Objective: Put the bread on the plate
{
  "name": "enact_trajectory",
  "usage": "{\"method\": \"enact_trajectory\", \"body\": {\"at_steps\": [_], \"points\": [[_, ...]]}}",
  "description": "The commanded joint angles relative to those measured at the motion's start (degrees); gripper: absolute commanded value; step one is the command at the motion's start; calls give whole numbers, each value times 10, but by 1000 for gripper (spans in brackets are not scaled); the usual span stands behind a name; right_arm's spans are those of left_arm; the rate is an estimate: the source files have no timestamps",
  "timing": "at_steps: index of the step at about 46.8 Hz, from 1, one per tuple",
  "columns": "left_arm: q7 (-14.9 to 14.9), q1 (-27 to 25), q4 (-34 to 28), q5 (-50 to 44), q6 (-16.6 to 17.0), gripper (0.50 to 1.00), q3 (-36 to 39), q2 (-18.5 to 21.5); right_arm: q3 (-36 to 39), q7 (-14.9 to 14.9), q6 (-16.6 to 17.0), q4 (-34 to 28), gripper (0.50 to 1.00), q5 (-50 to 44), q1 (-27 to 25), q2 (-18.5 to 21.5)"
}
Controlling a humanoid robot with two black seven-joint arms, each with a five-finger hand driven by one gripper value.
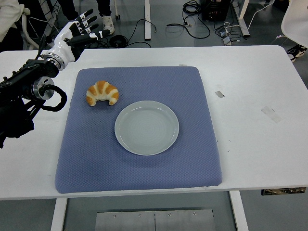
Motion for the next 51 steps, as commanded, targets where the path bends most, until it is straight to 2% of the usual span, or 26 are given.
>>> {"method": "enact_trajectory", "body": {"at_steps": [1,9,13,23,31,41,51], "points": [[-4,-3,-7,52,24,980,0,-1,0,0,0,0,1000,0,1,0],[-30,3,-41,195,68,983,-1,10,0,0,0,0,1000,0,0,0],[-31,8,-71,198,73,983,0,21,0,0,0,0,1000,0,0,0],[-27,18,-217,205,68,981,9,89,0,0,0,0,1000,0,1,0],[-17,-11,-222,205,73,981,105,105,0,0,0,-1,1000,0,0,0],[26,-52,-223,205,75,981,193,127,0,0,0,-1,1000,0,0,0],[28,-77,-223,230,73,981,252,141,0,0,0,0,1000,0,0,0]]}}
